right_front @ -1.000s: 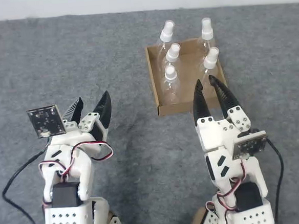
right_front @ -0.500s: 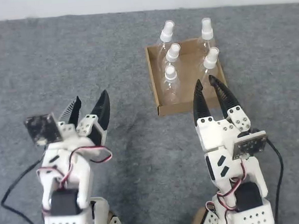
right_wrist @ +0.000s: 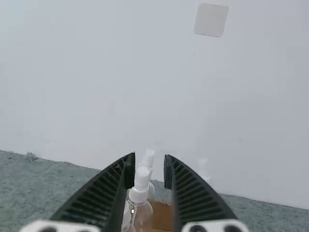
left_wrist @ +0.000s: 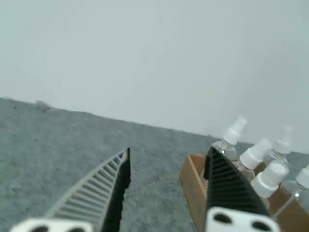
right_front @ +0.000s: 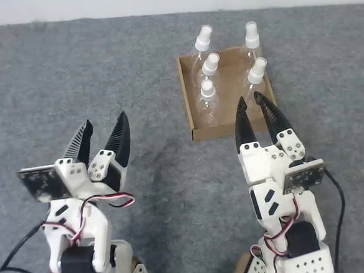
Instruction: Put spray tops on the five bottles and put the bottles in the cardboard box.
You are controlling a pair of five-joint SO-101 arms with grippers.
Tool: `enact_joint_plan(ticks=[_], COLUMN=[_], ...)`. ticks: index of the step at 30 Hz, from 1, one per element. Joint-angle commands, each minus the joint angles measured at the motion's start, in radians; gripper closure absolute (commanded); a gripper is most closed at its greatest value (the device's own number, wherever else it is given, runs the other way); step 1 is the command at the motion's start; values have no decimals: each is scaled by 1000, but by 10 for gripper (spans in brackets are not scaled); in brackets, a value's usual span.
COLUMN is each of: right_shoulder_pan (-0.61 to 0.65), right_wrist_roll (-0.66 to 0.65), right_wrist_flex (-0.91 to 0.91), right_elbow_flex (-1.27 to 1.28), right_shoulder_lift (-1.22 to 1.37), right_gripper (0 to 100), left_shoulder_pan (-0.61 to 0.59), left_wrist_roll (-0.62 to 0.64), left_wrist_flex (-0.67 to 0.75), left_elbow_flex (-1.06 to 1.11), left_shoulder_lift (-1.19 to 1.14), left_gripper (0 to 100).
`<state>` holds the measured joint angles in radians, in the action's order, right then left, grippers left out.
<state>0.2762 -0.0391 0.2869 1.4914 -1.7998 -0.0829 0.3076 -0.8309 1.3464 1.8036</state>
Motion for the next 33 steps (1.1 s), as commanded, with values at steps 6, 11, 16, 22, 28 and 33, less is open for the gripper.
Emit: enact_joint_plan(ticks=[6, 11, 16, 22, 28, 33], right_shoulder_pan=[-2, 5, -2, -48, -147, -173], right_wrist_roll=[-18, -12, -17, -17, -11, -11], right_wrist_flex=[-24, -51, -139, -182, -176, -104], right_elbow_flex=[-8, -6, 51, 157, 192, 192], right_shoulder_lift=[-15, -15, -15, -15, -15, -15], right_gripper=[946, 946, 946, 946, 946, 946], left_shoulder_pan=[2, 0, 0, 0, 0, 0], left_wrist_roll=[11, 9, 8, 8, 9, 11], left_wrist_flex=[28, 29, 29, 29, 29, 44], left_elbow_flex=[2, -4, 8, 59, 113, 200], left_shoulder_lift=[23, 23, 23, 23, 23, 23], left_gripper=[763, 764, 761, 761, 761, 761])
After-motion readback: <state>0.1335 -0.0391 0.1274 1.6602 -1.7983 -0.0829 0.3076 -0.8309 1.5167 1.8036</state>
